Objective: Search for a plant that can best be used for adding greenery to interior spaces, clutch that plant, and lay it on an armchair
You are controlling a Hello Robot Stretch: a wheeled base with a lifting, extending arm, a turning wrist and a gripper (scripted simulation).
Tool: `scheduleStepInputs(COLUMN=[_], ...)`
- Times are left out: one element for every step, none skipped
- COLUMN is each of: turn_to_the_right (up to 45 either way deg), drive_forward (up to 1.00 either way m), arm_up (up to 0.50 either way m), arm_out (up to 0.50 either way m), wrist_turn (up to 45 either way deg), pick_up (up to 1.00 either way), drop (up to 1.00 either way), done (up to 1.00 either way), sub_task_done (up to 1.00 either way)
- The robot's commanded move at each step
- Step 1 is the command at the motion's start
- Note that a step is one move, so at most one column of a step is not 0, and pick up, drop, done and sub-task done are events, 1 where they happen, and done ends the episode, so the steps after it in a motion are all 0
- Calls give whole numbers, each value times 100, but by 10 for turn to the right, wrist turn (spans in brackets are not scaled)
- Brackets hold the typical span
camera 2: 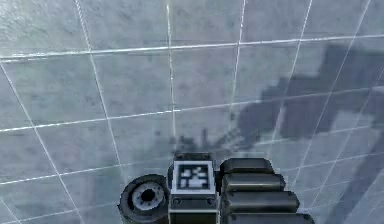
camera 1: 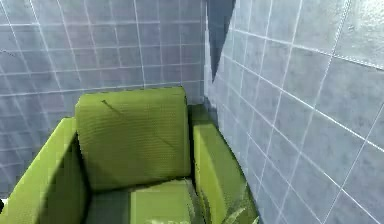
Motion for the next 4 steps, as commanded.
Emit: scheduleStepInputs(turn_to_the_right=[-300,450,450,360], drive_forward=[0,0,0,0], arm_up=[0,0,0,0], arm_out=[0,0,0,0], wrist_turn=[0,0,0,0], pick_up=[0,0,0,0], drop=[0,0,0,0], done=[0,0,0,0], sub_task_done=[0,0,0,0])
